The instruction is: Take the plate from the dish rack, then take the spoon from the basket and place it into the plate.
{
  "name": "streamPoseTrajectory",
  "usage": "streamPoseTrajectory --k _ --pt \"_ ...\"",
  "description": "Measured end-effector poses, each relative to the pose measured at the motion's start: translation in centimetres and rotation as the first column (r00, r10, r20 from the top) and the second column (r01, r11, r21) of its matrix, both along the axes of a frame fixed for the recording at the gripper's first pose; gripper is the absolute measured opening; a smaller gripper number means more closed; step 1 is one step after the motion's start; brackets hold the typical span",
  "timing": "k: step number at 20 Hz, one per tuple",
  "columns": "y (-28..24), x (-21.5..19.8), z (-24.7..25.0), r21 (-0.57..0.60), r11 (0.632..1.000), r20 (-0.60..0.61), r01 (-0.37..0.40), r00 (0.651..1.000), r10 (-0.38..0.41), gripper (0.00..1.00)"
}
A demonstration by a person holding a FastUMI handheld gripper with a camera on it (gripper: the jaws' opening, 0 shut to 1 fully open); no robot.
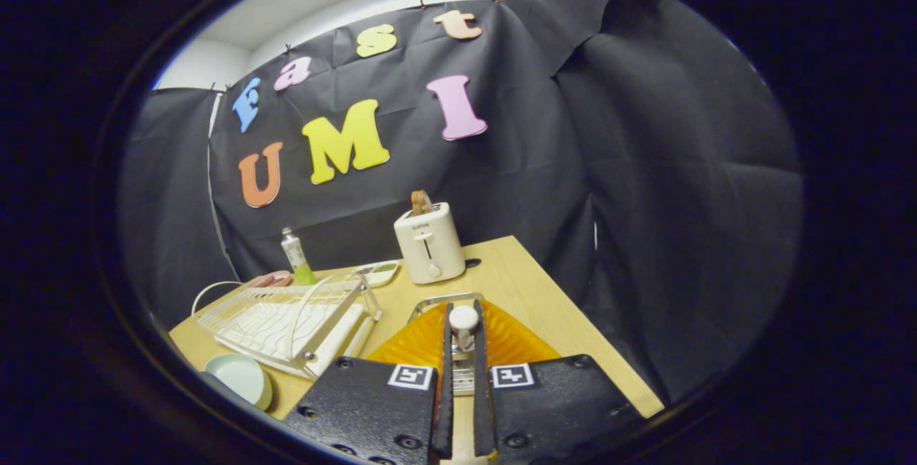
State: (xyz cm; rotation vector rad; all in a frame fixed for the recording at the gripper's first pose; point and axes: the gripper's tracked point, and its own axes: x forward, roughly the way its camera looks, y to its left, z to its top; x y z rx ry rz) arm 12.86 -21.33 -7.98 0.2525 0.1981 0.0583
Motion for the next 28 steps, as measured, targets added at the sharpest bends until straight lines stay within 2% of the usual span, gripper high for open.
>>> streamPoseTrajectory --k 3,8,12,15,17,21,25,28 --pt "0.1 -0.3 2.5 -0.023 1.0 0.045 -0.005 0.999 0.006 0.09" --pt "0.9 -2.3 7.5 -0.068 0.998 0.118 -0.004 0.993 0.012 0.08" --pt "3.3 -4.8 10.9 -0.075 0.996 0.152 -0.037 0.987 0.048 0.08" --pt "6.4 -6.8 13.6 -0.084 0.993 0.187 -0.087 0.977 0.101 0.08" --pt "9.7 -8.5 14.9 -0.094 0.983 0.201 -0.161 0.963 0.177 0.08" --pt "17.9 -11.7 15.2 -0.11 0.92 0.155 -0.375 0.908 0.389 0.08" --pt "24.1 -13.0 14.0 -0.189 0.847 0.087 -0.497 0.85 0.519 0.08" --pt "28.8 -13.7 11.6 -0.199 0.783 0.025 -0.59 0.795 0.606 0.08"
